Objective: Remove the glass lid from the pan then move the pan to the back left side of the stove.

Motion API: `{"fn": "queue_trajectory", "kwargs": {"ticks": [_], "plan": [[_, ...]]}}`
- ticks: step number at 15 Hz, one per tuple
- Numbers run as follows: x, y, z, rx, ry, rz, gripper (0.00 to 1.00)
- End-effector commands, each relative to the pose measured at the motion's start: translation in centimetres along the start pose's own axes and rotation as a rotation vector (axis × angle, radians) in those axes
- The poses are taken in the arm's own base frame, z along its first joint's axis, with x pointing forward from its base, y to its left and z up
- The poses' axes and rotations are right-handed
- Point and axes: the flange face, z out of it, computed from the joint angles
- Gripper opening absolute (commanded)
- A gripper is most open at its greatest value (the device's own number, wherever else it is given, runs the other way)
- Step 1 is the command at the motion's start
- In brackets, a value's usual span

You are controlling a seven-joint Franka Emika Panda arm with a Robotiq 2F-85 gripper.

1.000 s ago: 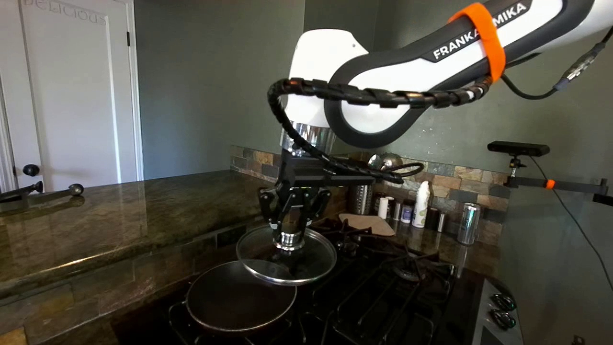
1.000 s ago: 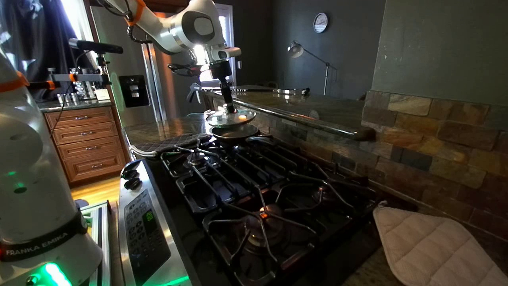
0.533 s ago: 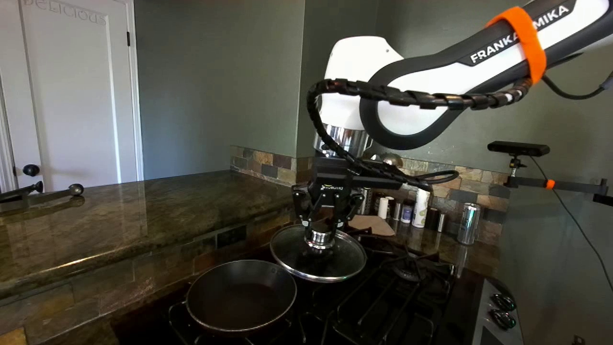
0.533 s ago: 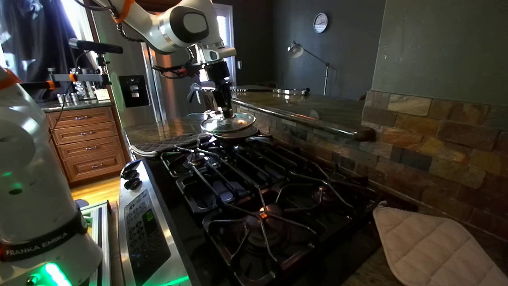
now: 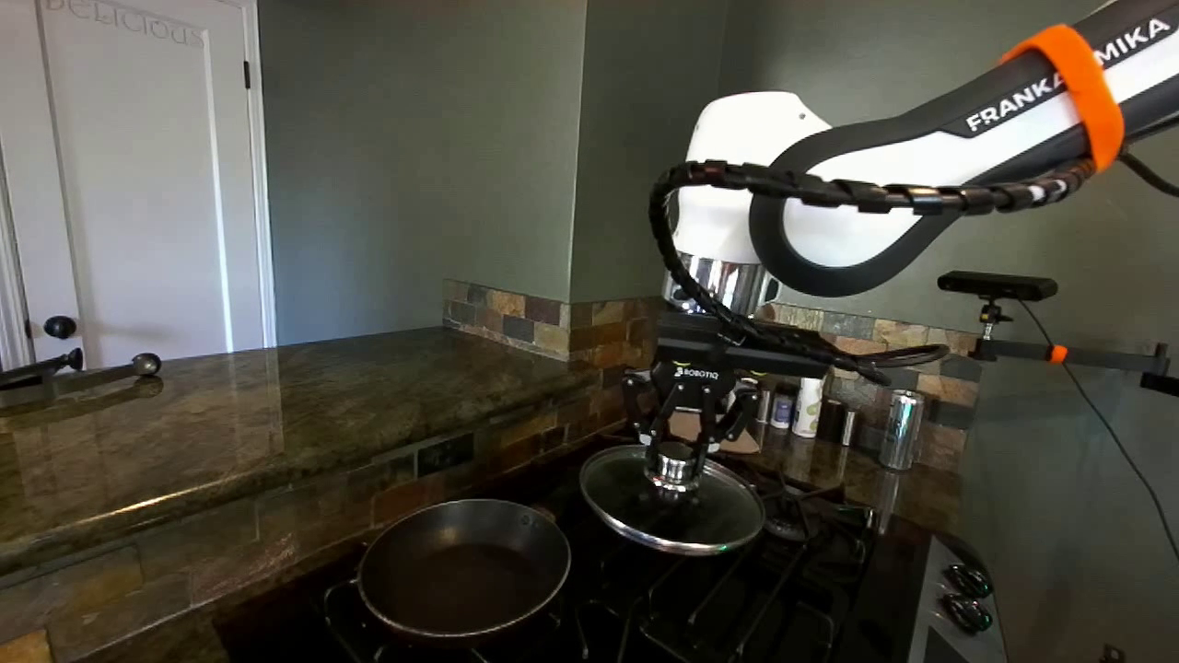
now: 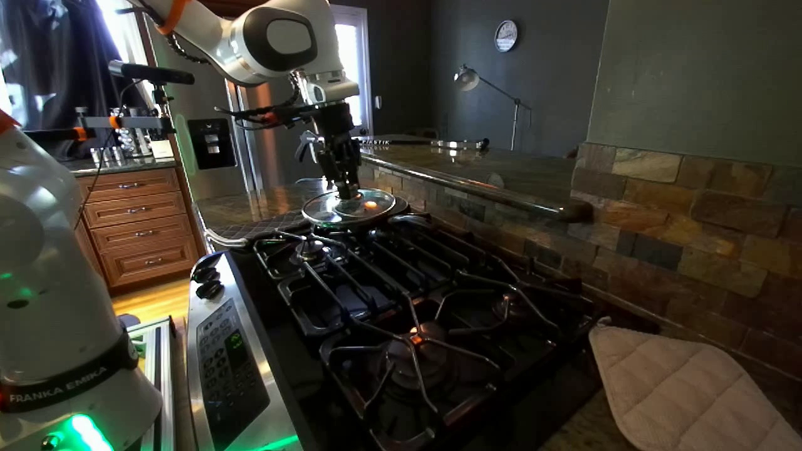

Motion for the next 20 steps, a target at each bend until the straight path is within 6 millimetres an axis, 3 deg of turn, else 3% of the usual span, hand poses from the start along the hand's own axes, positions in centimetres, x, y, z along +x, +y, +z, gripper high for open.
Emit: {"fn": "queue_trajectory", "kwargs": {"ticks": [1, 10, 20], "plan": [[0.4, 2.5, 0.2, -0.030, -0.015, 0.079, 0.24], [1.8, 5.0, 3.4, -0.075, -0.037, 0.189, 0.24], [2.0, 4.7, 6.0, -0.014, 0.009, 0.287, 0.24]]}}
